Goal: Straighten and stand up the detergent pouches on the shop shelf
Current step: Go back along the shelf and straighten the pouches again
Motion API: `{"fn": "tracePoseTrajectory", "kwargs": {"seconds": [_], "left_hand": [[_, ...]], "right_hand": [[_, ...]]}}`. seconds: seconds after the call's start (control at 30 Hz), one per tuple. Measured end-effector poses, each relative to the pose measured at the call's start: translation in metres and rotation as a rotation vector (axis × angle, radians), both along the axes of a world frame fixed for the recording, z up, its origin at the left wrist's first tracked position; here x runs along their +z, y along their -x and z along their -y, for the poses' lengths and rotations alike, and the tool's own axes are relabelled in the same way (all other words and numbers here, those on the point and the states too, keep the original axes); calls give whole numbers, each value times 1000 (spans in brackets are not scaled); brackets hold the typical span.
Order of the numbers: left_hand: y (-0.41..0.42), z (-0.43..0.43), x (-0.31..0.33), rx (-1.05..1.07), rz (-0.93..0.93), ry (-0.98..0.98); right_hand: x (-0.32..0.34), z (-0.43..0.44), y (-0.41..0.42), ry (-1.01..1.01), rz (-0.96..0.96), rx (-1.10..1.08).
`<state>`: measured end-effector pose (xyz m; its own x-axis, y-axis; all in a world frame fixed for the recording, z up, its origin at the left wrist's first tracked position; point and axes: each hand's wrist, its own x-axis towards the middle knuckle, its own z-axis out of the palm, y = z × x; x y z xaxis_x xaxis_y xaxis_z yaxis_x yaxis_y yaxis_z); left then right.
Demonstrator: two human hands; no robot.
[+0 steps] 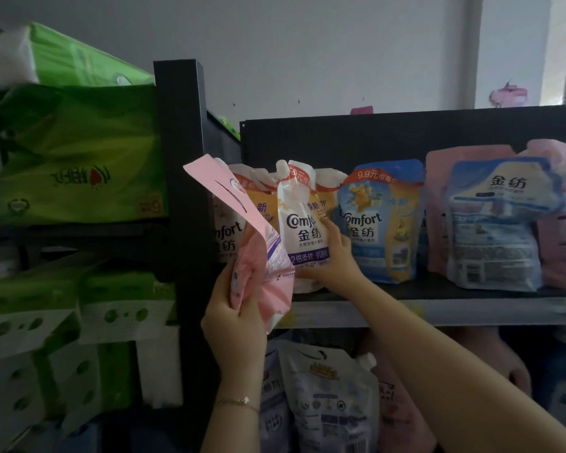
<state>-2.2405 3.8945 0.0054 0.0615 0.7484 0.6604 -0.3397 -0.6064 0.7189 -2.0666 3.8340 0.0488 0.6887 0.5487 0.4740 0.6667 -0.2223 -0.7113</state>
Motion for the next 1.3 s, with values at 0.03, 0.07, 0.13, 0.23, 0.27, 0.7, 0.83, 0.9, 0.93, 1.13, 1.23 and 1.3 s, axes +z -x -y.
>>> {"fn": "tracePoseTrajectory", "kwargs": {"seconds": [0.03,0.07,0.13,0.23,0.27,0.7,0.83,0.9,0.93,1.13,1.23,1.3], "left_hand": [[1,0,0,-5,3,-3],[2,-1,1,-12,6,-5],[2,-2,1,-17,6,-9],[0,-3,-1,4,-1,-5],[0,-4,-1,10,-4,-4],[-5,-6,2,-5,-7,-18],[-9,-5,4,31,-8,-13],[-14,-2,6,38,-3,7],[-19,-1,7,40,-5,18],[-65,28,10,120,-5,24],[-94,44,6,59,10,58],[-116,48,3,100,-29,72]], "right_hand": [[-1,-3,-1,8,-30,18],[-2,-5,-2,43,-25,22],[-6,-8,-3,132,17,-12],[-9,-12,-6,215,54,-125],[-10,-14,-6,228,69,-175],[-9,-46,-23,321,220,-305],[11,-33,-24,410,119,-72],[14,-23,-22,314,155,-54],[15,-15,-18,204,183,-64],[13,24,6,-338,8,325],[10,33,-9,-255,-76,378],[10,34,-19,-225,-189,379]]}}
